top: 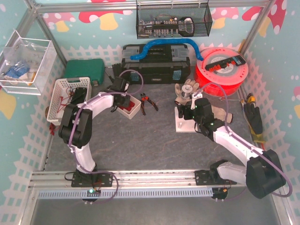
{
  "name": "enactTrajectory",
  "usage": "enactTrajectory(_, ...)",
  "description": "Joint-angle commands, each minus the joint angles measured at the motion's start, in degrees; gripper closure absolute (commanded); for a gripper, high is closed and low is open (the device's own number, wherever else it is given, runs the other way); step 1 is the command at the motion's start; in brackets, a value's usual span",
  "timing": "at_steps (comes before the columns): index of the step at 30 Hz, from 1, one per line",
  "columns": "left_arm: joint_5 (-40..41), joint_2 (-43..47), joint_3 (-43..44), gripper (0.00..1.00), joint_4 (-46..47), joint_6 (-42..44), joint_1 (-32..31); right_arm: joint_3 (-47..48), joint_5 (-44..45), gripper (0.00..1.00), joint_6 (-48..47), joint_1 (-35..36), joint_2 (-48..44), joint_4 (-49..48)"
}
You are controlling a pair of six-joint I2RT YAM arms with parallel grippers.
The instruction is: Install the large spring
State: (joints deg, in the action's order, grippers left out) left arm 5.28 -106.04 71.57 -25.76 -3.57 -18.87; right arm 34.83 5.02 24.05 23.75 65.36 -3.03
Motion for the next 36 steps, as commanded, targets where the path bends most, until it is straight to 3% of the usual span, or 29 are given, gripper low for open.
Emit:
enactTrajectory(1,5.73,1.28,3.93,0.59,-1.84,-13.73,-0.07,-0.55,-0.19,0.04,-0.02,0.51,-0.59,-0.74)
enactTrajectory(7,4.30,3.35,5.65,0.58,-1.85,-38.07,-2.69,-0.27,-0.25,0.04,-0.06,0.51,0.81,-0.75)
enactTrajectory(11,1.41,1.55,6.93,0.65,-1.91,-46.96,-4.60,-0.22,0.14,0.04,-0.14,0.50,0.68,-0.69)
enactTrajectory(18,2.54,-1.25,5.80,0.67,-2.71,-54.66,-4.75,-0.34,0.86,0.04,-0.24,0.51,0.01,-0.49)
enactTrajectory(27,5.32,-5.64,6.36,0.68,-2.72,-57.08,-4.77,-0.30,0.65,0.04,-0.31,0.50,-0.16,-0.33)
enactTrajectory(36,8.51,-10.43,5.83,0.62,-5.85,-60.28,-4.77,-0.52,1.10,0.04,-0.38,0.51,-1.62,-0.14)
